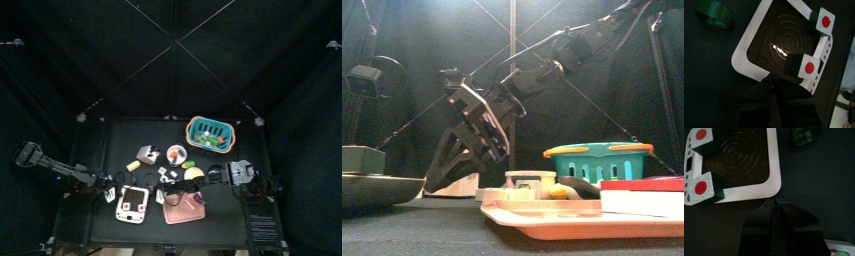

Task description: Move stove closer to center

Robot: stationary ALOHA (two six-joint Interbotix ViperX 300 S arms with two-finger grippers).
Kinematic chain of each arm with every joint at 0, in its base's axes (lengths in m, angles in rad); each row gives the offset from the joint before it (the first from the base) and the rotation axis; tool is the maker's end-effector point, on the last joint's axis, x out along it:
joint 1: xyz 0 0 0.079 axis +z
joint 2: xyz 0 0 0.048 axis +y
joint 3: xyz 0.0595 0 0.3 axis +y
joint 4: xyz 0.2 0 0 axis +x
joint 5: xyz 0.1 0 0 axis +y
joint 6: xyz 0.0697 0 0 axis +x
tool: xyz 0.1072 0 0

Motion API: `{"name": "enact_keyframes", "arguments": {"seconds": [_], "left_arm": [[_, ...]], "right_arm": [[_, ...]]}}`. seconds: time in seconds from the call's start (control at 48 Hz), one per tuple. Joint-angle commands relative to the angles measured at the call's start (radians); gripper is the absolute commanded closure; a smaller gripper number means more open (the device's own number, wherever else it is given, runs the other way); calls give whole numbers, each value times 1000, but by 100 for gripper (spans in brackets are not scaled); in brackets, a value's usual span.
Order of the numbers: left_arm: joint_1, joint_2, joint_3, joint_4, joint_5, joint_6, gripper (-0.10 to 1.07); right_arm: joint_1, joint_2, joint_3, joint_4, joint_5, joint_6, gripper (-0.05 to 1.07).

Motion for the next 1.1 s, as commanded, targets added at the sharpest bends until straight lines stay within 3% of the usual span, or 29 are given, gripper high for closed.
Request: {"name": "enact_keyframes", "arguments": {"seconds": [0.0,0.167,0.271,0.646,0.917,1.083], "left_arm": [[2,-11,-29,18,71,-3,50],[2,-44,-52,23,196,-5,50],[2,-43,-41,17,215,-11,50],[-14,3,18,-109,83,-11,50],[-107,98,2,-176,20,-11,50],[-129,135,-6,-207,-14,-9,50]], "right_arm": [[0,-66,3,5,-2,0,49],[6,-83,23,5,-3,0,49],[17,-84,20,0,-9,0,49],[44,-77,11,2,-15,0,49],[44,-74,6,0,-15,0,49],[44,-64,-3,3,-15,0,49]]}}
